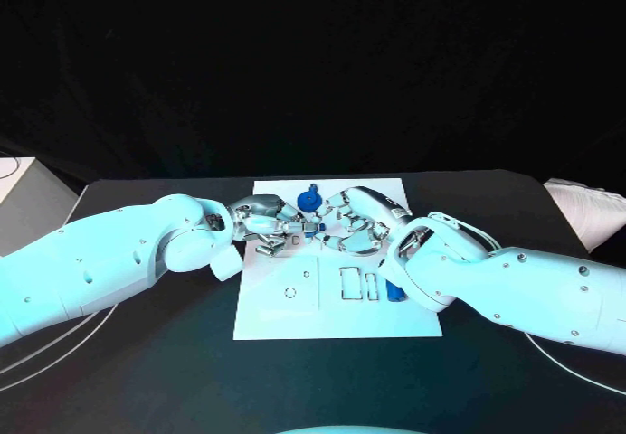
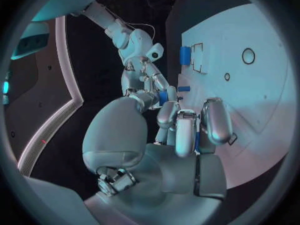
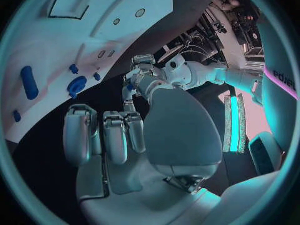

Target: Assemble the parts on the task board

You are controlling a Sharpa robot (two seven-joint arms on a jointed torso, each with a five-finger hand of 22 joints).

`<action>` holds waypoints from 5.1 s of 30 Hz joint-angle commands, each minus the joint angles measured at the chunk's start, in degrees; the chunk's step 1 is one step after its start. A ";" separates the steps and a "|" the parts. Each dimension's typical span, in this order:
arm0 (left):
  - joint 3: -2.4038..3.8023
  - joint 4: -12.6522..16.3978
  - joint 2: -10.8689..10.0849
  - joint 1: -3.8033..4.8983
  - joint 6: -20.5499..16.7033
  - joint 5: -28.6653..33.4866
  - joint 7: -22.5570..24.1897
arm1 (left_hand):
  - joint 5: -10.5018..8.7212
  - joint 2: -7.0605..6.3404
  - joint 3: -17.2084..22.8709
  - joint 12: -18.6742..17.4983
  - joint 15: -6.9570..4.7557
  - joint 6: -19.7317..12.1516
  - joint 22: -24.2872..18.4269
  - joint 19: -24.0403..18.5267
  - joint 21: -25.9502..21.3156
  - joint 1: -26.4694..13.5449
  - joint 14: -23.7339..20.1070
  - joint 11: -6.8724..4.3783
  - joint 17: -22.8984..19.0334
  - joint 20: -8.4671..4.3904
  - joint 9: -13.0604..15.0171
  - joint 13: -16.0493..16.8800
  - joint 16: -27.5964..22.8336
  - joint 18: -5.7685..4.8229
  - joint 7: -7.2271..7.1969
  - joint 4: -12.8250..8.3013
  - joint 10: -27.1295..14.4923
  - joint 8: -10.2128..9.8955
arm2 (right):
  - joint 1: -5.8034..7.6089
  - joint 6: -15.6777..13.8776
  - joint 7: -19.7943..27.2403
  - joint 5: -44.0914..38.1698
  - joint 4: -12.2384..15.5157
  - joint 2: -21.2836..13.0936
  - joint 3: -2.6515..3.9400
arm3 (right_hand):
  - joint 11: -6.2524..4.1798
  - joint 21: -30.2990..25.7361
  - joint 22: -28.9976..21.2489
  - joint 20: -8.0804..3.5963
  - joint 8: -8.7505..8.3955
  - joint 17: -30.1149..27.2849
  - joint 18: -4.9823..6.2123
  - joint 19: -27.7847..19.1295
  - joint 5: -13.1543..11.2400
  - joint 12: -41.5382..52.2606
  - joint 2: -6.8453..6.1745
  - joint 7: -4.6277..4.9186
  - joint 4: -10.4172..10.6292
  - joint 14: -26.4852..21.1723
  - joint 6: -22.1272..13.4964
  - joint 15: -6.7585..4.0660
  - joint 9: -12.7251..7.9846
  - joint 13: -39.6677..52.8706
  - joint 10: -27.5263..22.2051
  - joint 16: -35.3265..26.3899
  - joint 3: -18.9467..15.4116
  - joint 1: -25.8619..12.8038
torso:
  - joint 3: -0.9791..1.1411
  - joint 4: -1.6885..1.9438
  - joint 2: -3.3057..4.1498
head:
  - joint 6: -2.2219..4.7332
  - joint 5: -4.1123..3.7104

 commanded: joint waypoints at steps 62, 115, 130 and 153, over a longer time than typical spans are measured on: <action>0.13 -0.75 0.35 -0.05 -0.78 4.15 -1.93 | 1.27 -1.42 -4.84 -0.51 0.53 0.22 -0.72 -0.98 -0.99 2.81 4.14 0.28 10.44 0.31 -3.70 -1.61 -0.51 0.18 -0.02 5.65 -2.30 -1.65 | -0.53 -1.28 -3.15 -3.10 0.94 -0.39 -0.09 | -0.48 0.10 5.35 -0.62 0.61 15.09 -0.45 2.98 0.55 0.25 0.10 -0.24 -0.38 6.08 0.34 -0.48 0.40 12.92 4.05 0.23 -0.13 -1.04 | 0.01 0.02 -0.02 | -0.55 0.04; 0.11 -1.72 1.05 -0.37 -4.26 6.61 -2.12 | 2.94 -3.09 10.13 0.71 0.28 0.96 1.95 0.40 0.52 5.37 4.86 -0.06 12.17 0.18 -3.37 -0.11 0.62 -0.29 -0.18 -3.13 0.17 1.68 | -1.18 -2.51 -4.23 -3.86 -0.65 1.20 -0.08 | -0.33 -0.20 5.13 -0.52 0.61 15.09 -0.40 2.92 0.75 -0.26 -0.32 0.02 -0.18 6.08 -0.56 -0.25 0.42 12.47 3.58 0.23 -0.28 -2.10 | 0.00 0.01 -0.01 | -0.91 0.18; 0.11 -2.13 1.08 -0.35 -7.05 4.30 -5.22 | 4.57 -3.95 11.94 0.91 0.01 1.80 2.46 0.71 0.84 3.94 4.98 -0.36 12.42 -0.04 -3.58 0.26 0.78 -0.38 -0.48 -4.83 0.74 2.08 | -1.17 -5.80 -4.73 -3.66 -1.21 -1.40 -0.07 | 2.36 -4.84 1.42 1.61 -4.05 12.96 0.55 1.42 -0.27 -8.23 -3.42 3.05 -0.29 5.49 -9.02 2.12 -1.72 5.41 -4.15 -1.12 -2.10 -2.87 | 0.06 -0.07 -0.07 | -0.71 0.47; 0.16 -1.08 2.61 2.86 -11.27 -16.90 -19.82 | 5.54 -4.37 12.69 1.08 -0.12 2.23 3.09 1.13 1.20 3.41 4.90 -0.49 12.12 -0.16 -3.68 0.56 0.58 -0.51 -0.58 -5.71 1.12 2.28 | 4.68 -9.58 -0.58 13.54 -5.76 -10.58 1.25 | 2.08 -7.03 -0.28 1.66 -3.24 11.11 1.03 0.84 2.21 -8.90 -3.00 2.72 0.14 4.96 -6.72 1.95 -1.53 4.58 -4.62 -2.41 -2.79 -2.17 | 0.39 -0.23 -0.58 | -0.31 1.11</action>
